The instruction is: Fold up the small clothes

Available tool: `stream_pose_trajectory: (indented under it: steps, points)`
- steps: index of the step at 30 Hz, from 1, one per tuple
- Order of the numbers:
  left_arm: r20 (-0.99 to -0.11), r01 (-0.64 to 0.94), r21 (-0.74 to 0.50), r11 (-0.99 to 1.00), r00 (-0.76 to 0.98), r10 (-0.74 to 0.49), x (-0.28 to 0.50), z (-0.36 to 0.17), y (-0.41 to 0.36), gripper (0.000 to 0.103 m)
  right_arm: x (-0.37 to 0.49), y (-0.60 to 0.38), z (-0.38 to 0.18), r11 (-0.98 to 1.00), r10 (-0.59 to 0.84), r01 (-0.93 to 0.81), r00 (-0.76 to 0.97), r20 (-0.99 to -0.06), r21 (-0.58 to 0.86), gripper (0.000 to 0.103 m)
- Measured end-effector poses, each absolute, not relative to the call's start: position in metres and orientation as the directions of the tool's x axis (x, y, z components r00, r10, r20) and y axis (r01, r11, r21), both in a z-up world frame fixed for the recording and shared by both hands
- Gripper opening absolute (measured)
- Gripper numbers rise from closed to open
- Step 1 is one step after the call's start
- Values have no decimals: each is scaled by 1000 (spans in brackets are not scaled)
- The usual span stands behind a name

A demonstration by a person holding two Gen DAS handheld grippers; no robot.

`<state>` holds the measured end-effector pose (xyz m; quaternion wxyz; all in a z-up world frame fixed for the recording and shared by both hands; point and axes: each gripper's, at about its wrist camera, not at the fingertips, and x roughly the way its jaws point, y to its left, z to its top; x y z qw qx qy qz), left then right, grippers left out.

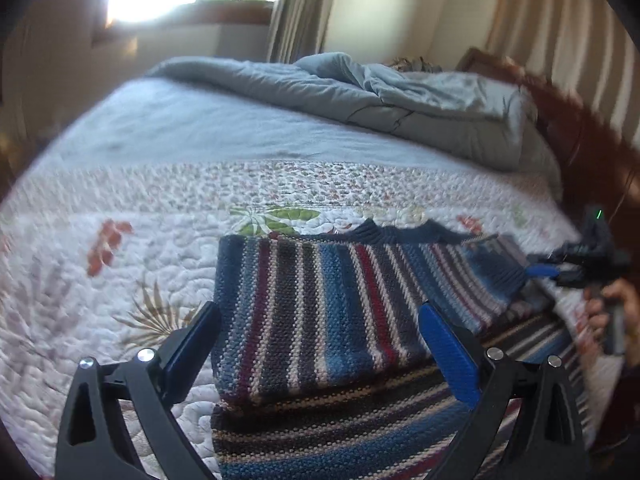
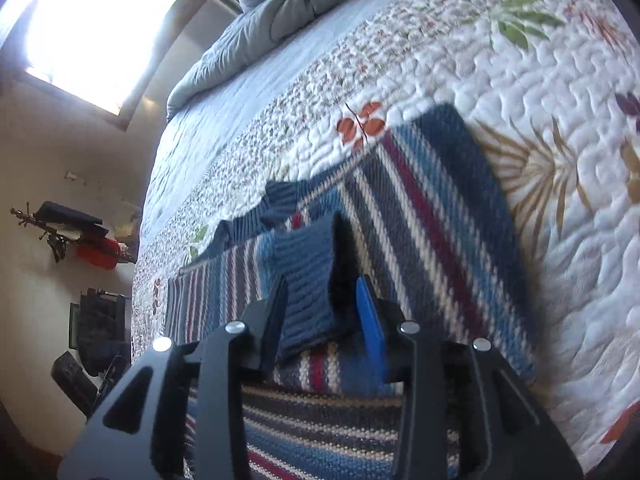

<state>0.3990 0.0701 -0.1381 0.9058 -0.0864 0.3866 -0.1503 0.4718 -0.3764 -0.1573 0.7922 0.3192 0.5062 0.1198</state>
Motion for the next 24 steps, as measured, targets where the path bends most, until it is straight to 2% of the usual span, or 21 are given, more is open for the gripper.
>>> stream_pose_trajectory:
  steps: [6,8,12,13,14,20,24]
  points:
    - [-599,145,-572,808,598,-532,443,-151,120,99,518,-365,-170,771,529,140,401,-748,621,38]
    - [-582,125,-632,765,575,-575,458,-159,127,99,529,-360,-178,782,522,152,371,-768,605,38]
    - [-616,89,-613,785,569,-545,480,-172,129,99,543,-348,-190,794,532,128,326,-781,594,39]
    - [-620,87,-610,787,566,-543,483,-175,130,99,545,-345,-188,803,531,107,319,-785,586,28]
    - [-625,83,-610,788,562,-543,485,-178,129,99,545,-343,-188,809,533,84,310,-787,581,5]
    - [-565,135,-663,736,555,-611,475,-183,120,99,551,-335,-169,837,511,8,349,-786,548,3]
    - [-580,172,-647,743,523,-625,465,-193,105,99,557,-341,-176,836,500,42,352,-791,546,3]
